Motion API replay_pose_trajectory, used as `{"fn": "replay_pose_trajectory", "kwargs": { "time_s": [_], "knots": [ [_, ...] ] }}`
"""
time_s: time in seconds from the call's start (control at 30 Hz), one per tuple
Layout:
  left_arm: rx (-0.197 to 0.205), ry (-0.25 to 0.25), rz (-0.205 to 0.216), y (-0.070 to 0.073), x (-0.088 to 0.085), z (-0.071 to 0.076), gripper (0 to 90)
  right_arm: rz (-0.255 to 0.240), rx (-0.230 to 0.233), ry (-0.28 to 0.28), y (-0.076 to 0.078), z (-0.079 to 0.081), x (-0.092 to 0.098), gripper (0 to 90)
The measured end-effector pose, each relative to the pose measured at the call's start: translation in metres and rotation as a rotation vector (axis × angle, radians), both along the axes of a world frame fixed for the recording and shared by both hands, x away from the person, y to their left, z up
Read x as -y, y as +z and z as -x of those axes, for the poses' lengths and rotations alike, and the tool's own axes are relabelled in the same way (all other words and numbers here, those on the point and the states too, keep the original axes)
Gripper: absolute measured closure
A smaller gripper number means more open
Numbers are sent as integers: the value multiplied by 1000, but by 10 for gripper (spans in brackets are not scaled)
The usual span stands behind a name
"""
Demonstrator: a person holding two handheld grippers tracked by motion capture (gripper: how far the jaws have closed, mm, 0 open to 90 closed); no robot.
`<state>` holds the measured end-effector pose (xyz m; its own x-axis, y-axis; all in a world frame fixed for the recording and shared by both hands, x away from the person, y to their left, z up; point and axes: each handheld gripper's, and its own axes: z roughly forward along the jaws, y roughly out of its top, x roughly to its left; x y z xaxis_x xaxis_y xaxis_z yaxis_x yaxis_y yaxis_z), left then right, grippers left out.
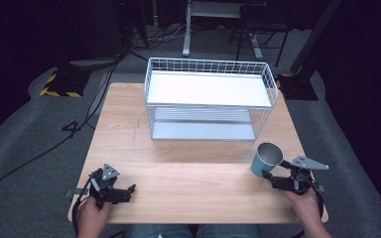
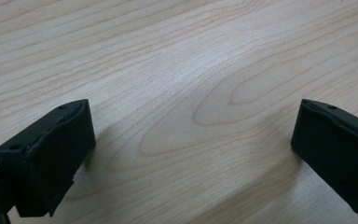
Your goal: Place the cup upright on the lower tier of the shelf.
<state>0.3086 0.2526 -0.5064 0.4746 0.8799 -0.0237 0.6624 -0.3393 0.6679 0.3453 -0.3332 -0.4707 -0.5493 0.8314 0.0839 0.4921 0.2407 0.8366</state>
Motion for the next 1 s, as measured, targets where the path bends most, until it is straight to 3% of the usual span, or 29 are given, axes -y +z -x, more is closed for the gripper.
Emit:
{"fn": "replay_pose_trajectory", "kwargs": {
  "time_s": [0.5,1.0],
  "knots": [
    [0,0,0,0,0,0,0,-2,15,-15,-7,-16,-16,150],
    [0,-1,-3,0,0,0,0,26,49,-12,-4,-15,-20,196]
  ]
}}
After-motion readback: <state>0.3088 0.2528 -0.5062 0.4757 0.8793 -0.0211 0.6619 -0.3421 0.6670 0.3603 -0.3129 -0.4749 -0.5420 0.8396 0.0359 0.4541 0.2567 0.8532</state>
